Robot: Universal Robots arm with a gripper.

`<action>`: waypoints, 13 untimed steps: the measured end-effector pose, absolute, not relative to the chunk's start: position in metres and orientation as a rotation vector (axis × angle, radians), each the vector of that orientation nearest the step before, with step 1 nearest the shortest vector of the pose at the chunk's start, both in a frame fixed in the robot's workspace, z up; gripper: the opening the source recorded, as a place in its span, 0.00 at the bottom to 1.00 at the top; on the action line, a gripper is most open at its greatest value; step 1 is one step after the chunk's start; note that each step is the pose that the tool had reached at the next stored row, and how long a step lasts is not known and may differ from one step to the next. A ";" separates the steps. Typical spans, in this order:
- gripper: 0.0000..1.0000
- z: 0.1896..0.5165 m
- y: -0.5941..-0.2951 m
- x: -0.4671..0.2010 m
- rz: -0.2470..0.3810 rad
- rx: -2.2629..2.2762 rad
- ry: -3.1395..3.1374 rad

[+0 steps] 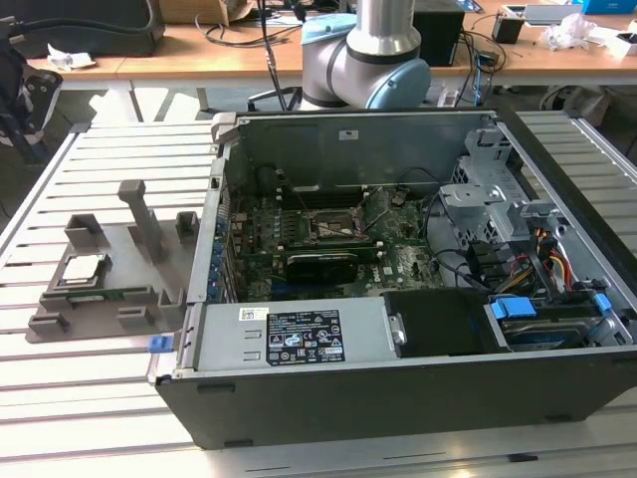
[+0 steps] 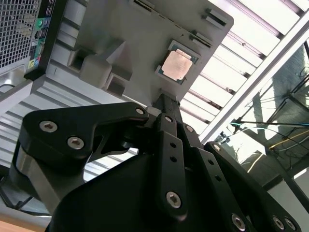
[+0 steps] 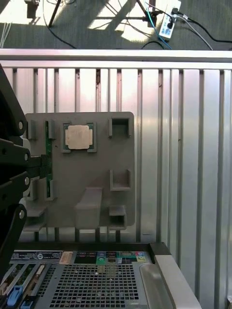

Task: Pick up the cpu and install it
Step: 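Reach for the cpu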

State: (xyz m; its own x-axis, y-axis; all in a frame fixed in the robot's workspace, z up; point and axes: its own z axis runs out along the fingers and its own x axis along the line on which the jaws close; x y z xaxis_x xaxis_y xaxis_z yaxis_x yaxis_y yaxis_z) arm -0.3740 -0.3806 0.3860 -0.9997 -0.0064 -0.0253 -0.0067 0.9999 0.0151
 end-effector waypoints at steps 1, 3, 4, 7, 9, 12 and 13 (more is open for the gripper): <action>0.11 0.386 -0.381 -0.376 0.024 -0.010 3.116; 0.11 0.386 -0.381 -0.380 0.024 -0.010 3.116; 0.11 0.386 -0.381 -0.381 0.024 -0.010 3.116; 0.11 0.385 -0.381 -0.388 0.024 -0.010 3.116; 0.11 0.385 -0.381 -0.393 0.024 -0.010 3.116; 0.11 0.384 -0.381 -0.403 0.024 -0.010 3.116; 0.11 0.384 -0.381 -0.405 0.024 -0.010 3.116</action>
